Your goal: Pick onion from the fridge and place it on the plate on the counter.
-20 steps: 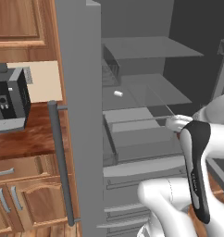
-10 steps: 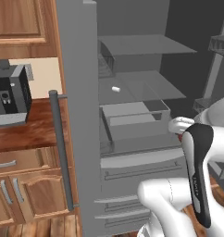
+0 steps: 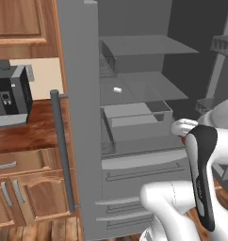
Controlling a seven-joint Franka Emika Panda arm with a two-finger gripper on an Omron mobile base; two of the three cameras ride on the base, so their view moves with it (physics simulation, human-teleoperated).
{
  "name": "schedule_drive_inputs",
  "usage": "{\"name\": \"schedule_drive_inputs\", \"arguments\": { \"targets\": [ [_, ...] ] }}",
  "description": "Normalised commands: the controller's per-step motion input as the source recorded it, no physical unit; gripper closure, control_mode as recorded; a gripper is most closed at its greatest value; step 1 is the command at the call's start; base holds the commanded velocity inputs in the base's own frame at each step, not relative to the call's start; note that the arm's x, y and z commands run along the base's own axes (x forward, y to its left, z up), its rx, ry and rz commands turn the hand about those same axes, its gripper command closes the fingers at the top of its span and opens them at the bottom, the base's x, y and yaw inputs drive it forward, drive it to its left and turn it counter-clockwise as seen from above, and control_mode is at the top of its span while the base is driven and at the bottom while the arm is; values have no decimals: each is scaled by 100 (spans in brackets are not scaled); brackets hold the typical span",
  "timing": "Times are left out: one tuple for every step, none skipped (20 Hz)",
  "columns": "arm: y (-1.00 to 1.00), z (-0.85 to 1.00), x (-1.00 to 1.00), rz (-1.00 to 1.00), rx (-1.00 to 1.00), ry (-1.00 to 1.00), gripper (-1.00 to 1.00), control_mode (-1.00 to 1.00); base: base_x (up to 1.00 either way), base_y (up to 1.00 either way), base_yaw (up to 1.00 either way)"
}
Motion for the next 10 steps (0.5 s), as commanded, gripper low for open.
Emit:
{"name": "schedule_drive_inputs", "arguments": {
  "targets": [
    [0, 0, 0, 0, 0, 0, 100, 100, -28, 0, 0],
    [0, 0, 0, 0, 0, 0, 100, 100, -31, 0, 0],
    [0, 0, 0, 0, 0, 0, 100, 100, -34, 0, 0],
    [0, 0, 0, 0, 0, 0, 100, 100, -36, 0, 0],
    [0, 0, 0, 0, 0, 0, 100, 100, -40, 0, 0],
    [0, 0, 0, 0, 0, 0, 100, 100, -38, 0, 0],
    [0, 0, 0, 0, 0, 0, 100, 100, -39, 0, 0],
    [0, 0, 0, 0, 0, 0, 100, 100, -39, 0, 0],
    [0, 0, 0, 0, 0, 0, 100, 100, -37, 0, 0],
    [0, 0, 0, 0, 0, 0, 100, 100, -34, 0, 0]
  ]
}}
